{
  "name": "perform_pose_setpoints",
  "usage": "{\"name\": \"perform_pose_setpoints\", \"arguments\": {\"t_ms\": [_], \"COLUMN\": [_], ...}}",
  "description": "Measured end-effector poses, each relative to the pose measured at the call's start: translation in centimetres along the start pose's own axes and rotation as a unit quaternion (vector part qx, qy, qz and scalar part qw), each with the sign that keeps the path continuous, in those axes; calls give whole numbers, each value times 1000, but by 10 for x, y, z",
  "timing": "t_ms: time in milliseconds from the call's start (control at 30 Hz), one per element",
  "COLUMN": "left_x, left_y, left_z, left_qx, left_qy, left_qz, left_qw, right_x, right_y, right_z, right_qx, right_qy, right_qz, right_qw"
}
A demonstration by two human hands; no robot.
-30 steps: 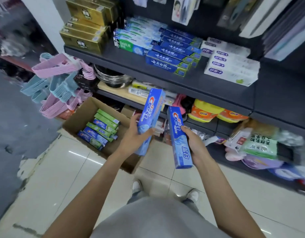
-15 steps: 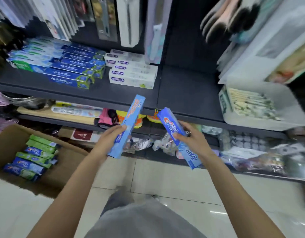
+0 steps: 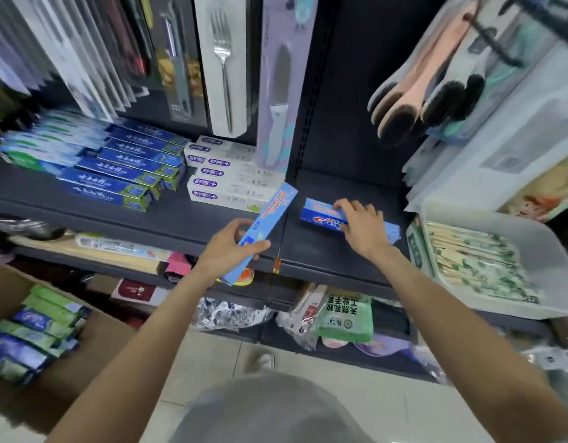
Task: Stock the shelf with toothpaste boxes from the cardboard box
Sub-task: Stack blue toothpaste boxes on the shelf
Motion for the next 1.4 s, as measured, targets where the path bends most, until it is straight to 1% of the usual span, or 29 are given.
{"name": "perform_pose_setpoints", "arguments": {"t_ms": [100, 167, 300, 333, 400, 467, 500, 533, 567, 633, 667, 733, 767, 800, 833, 867, 933, 967, 1000, 1033, 1067, 1100, 1133, 1167, 1200, 1267, 1300, 1333, 1400], "left_x": [15, 20, 25, 26, 29, 33, 35, 38, 42, 51, 56, 67, 72, 77, 80, 83, 84, 84, 85, 86, 87, 89, 92, 94, 96, 101, 104, 107, 115], "left_y": [6, 8, 9, 8, 0, -10, -17, -24, -32, -48, -57, -75, -86, -96, -105, -113, -126, -132, -134, -134, -131, -126, -118, -108, -96, -73, -62, -53, -42], "left_z": [0, 0, -3, -2, 0, 4, 6, 7, 7, 8, 10, 15, 18, 21, 24, 27, 36, 41, 45, 47, 47, 45, 41, 37, 32, 24, 19, 14, 3], "left_qx": [69, 96, 105, 112, 120, 119, 124, 128, 120, 71, 48, 24, 13, -3, -24, -60, -199, -261, -288, -273, -242, -195, -139, -78, -8, 158, 231, 286, 361], "left_qy": [-8, -4, 8, 13, 24, 31, 36, 43, 51, 66, 71, 73, 71, 69, 68, 69, 82, 90, 88, 76, 58, 32, 1, -33, -63, -104, -107, -97, -59], "left_qz": [14, 14, 25, 27, 27, 26, 22, 15, 11, 16, 21, 27, 28, 29, 29, 28, 8, -11, -25, -31, -29, -17, 9, 47, 94, 189, 213, 213, 170], "left_qw": [998, 995, 994, 993, 992, 992, 991, 991, 991, 995, 996, 997, 997, 997, 997, 995, 976, 961, 953, 958, 968, 980, 990, 995, 994, 963, 943, 929, 915], "right_x": [39, 64, 104, 113, 128, 136, 135, 130, 120, 86, 65, 22, 2, -13, -21, -23, -19, -14, -9, -4, 1, 6, 10, 14, 20, 35, 45, 54, 75], "right_y": [-15, -21, -25, -23, -23, -29, -30, -28, -23, -9, -2, 7, 8, 6, 3, 1, -1, -3, -4, -7, -10, -12, -13, -13, -12, -9, -7, -5, -8], "right_z": [9, 14, 17, 17, 18, 19, 19, 19, 18, 11, 5, -11, -19, -23, -23, -20, -7, 2, 11, 21, 31, 40, 47, 53, 57, 60, 59, 56, 50], "right_qx": [-28, -20, -19, -21, -17, 16, 50, 88, 131, 255, 332, 451, 461, 443, 416, 391, 355, 346, 360, 400, 452, 489, 501, 481, 437, 307, 247, 198, 79], "right_qy": [-21, -42, -33, -34, -37, -26, -18, -10, -4, -10, -17, 3, 27, 48, 56, 46, 5, -13, -30, -55, -82, -106, -119, -121, -113, -76, -53, -30, 27], "right_qz": [-29, -32, 49, 54, 9, -83, -111, -108, -78, -20, -28, -118, -175, -213, -218, -194, -131, -111, -101, -106, -124, -144, -159, -165, -164, -135, -110, -84, -24], "right_qw": [999, 998, 998, 998, 999, 996, 992, 990, 988, 967, 943, 885, 870, 869, 881, 898, 926, 932, 927, 909, 880, 854, 842, 853, 877, 939, 961, 976, 996]}}
Point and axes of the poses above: each hand's wrist, its own x-axis towards the middle knuckle, its own y-axis out of the back of the hand, z = x × y, the point moved 2 cm from there along x, towards the middle knuckle, and after that the axes turned 5 degrees about -z, right-handed, at the moved point
